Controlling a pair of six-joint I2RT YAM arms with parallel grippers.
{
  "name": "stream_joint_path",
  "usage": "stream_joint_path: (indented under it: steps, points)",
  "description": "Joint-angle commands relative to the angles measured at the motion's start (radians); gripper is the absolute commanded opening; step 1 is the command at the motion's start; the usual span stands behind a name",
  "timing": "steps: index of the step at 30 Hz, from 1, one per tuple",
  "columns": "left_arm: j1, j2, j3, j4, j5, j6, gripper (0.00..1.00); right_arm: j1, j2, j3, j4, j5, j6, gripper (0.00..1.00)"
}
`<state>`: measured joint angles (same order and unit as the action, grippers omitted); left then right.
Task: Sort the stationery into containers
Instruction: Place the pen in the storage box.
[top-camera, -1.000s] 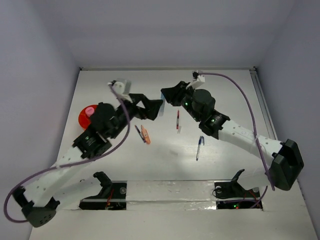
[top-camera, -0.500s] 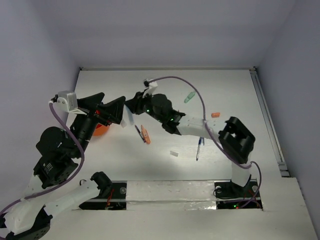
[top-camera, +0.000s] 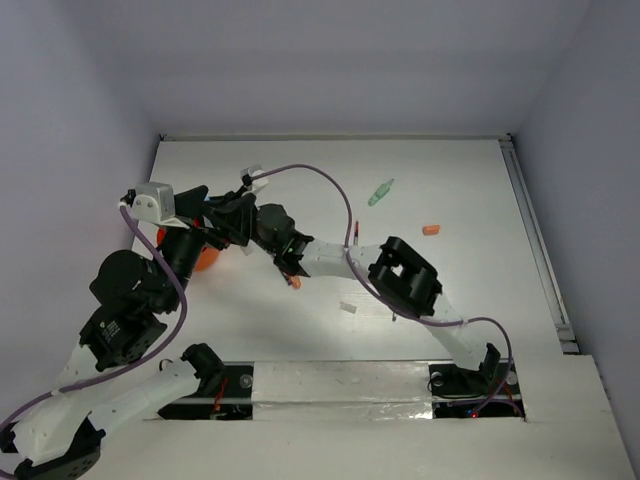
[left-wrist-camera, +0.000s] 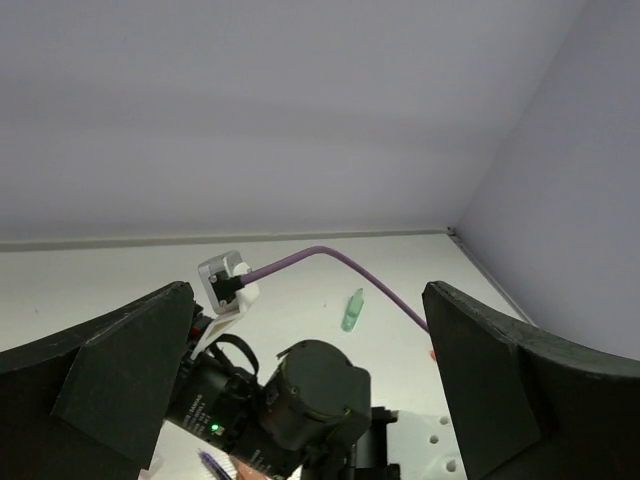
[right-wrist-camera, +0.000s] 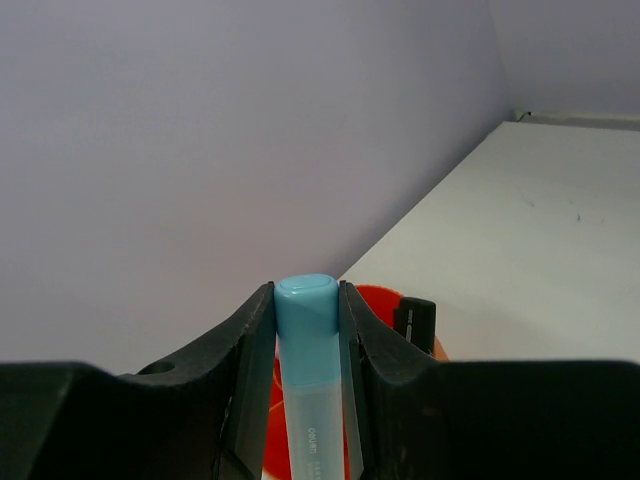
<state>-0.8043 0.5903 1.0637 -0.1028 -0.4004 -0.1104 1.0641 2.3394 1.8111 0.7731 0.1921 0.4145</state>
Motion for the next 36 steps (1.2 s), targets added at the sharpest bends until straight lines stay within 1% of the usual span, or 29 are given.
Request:
stream_joint_path:
  steps: [1,5,8,9,13,15,19,25,28,29,32,34,36]
  points:
    - [0.008,-0.015,-0.011,0.066,-0.009,0.029,0.99,0.023,0.067,0.106,0.107,0.075,0.018,0.00]
    - [0.019,-0.012,-0.022,0.069,0.005,0.032,0.99,0.033,0.116,0.166,0.100,0.079,0.038,0.00]
    - [0.048,-0.012,-0.031,0.074,0.031,0.031,0.99,0.042,0.132,0.201,0.095,0.081,0.021,0.00]
    - [0.077,-0.012,-0.039,0.080,0.049,0.029,0.99,0.042,0.142,0.220,0.092,0.082,0.017,0.00]
    - [0.135,-0.004,-0.053,0.092,0.130,0.014,0.99,0.042,0.179,0.267,0.063,0.083,0.017,0.00]
    - [0.155,-0.001,-0.056,0.094,0.159,0.008,0.99,0.042,0.187,0.267,0.057,0.087,0.018,0.00]
    - [0.174,-0.006,-0.062,0.097,0.172,0.003,0.99,0.042,0.198,0.245,0.055,0.089,0.026,0.00]
    - [0.183,-0.006,-0.068,0.097,0.187,0.000,0.99,0.051,0.167,0.163,0.092,0.084,0.012,0.00]
    - [0.192,-0.007,-0.071,0.097,0.204,-0.003,0.99,0.051,0.147,0.137,0.103,0.075,0.001,0.04]
    - [0.201,-0.009,-0.071,0.097,0.204,-0.005,0.99,0.051,0.146,0.137,0.103,0.069,-0.006,0.06]
    - [0.201,-0.009,-0.073,0.097,0.212,-0.008,0.99,0.051,0.149,0.134,0.097,0.067,-0.016,0.08]
    - [0.212,-0.007,-0.074,0.120,0.216,-0.011,0.99,0.051,0.150,0.139,0.086,0.050,-0.017,0.25]
    - [0.212,-0.006,-0.076,0.120,0.218,-0.014,0.99,0.051,0.146,0.136,0.078,0.027,-0.029,0.44]
